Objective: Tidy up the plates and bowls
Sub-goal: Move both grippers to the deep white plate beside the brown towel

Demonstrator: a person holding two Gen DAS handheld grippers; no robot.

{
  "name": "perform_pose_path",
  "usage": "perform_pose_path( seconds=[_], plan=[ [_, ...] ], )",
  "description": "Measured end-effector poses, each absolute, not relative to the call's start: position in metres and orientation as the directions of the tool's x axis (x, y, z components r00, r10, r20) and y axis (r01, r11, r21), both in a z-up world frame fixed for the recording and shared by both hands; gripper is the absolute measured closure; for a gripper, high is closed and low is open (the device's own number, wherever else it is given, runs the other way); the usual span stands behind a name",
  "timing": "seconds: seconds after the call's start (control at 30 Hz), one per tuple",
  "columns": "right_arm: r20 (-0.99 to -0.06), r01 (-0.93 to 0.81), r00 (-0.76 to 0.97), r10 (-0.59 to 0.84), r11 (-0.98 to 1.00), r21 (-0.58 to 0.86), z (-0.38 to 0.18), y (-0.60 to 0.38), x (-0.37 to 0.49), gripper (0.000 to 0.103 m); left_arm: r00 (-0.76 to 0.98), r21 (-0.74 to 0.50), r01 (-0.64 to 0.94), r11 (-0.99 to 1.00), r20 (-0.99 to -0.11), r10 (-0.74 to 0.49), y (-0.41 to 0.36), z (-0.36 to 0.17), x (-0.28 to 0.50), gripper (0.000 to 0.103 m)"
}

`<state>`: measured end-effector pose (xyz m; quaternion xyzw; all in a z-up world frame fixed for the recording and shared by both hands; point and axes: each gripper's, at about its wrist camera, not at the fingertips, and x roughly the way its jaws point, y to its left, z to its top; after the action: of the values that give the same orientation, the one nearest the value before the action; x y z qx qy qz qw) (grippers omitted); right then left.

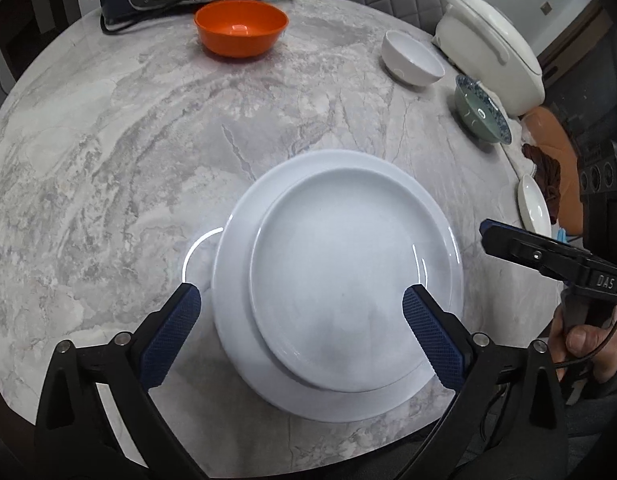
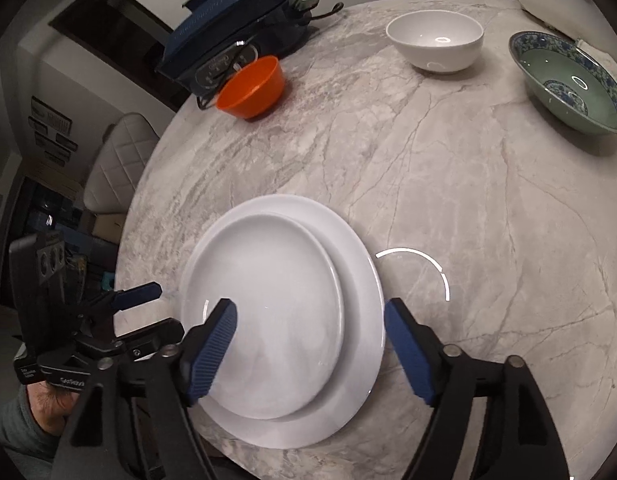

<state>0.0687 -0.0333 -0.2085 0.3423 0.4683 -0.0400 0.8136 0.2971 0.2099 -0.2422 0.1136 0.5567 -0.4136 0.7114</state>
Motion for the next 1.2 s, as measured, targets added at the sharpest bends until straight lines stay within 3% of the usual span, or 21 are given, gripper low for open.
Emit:
perform_pose_path(
  seconds=[0.13, 0.27, 0.47, 0.77, 0.9, 1.2],
  plan=[
    [-0.705, 0.383, 0.645, 0.295, 0.674, 0.632, -0.189, -0.050, 0.035, 0.001, 0.109, -0.304, 0.761, 0.573, -0.811, -0.575, 0.211, -0.199, 0.290, 0.000],
    [-0.648, 0.433, 0.707, 0.283, 0.551, 0.713, -0.181, -0.070, -0.019, 0.000, 0.080, -0.330, 0.794, 0.510, -0.774, -0.627, 0.182, -0.173, 0.274, 0.000],
    [-0.617, 0.522, 0.772, 0.157, 0.397, 0.755, -0.176, -0.106, -0.101, 0.000, 0.041, -0.304, 0.858, 0.414, -0.763, -0.645, 0.115, -0.159, 0.229, 0.000],
    [-0.588, 0.564, 0.809, -0.001, 0.287, 0.774, -0.155, -0.221, -0.209, 0.001, -0.010, -0.338, 0.842, 0.420, -0.789, -0.615, 0.020, -0.163, 0.167, 0.000],
    [-0.591, 0.578, 0.806, -0.041, 0.274, 0.769, -0.151, -0.275, -0.247, 0.004, -0.040, -0.304, 0.831, 0.466, -0.868, -0.495, -0.043, -0.184, 0.143, 0.000],
    [-0.632, 0.558, 0.765, 0.122, 0.365, 0.746, -0.180, -0.349, -0.257, 0.017, -0.133, -0.350, 0.773, 0.529, -0.905, -0.405, -0.138, -0.250, 0.116, 0.002]
  ],
)
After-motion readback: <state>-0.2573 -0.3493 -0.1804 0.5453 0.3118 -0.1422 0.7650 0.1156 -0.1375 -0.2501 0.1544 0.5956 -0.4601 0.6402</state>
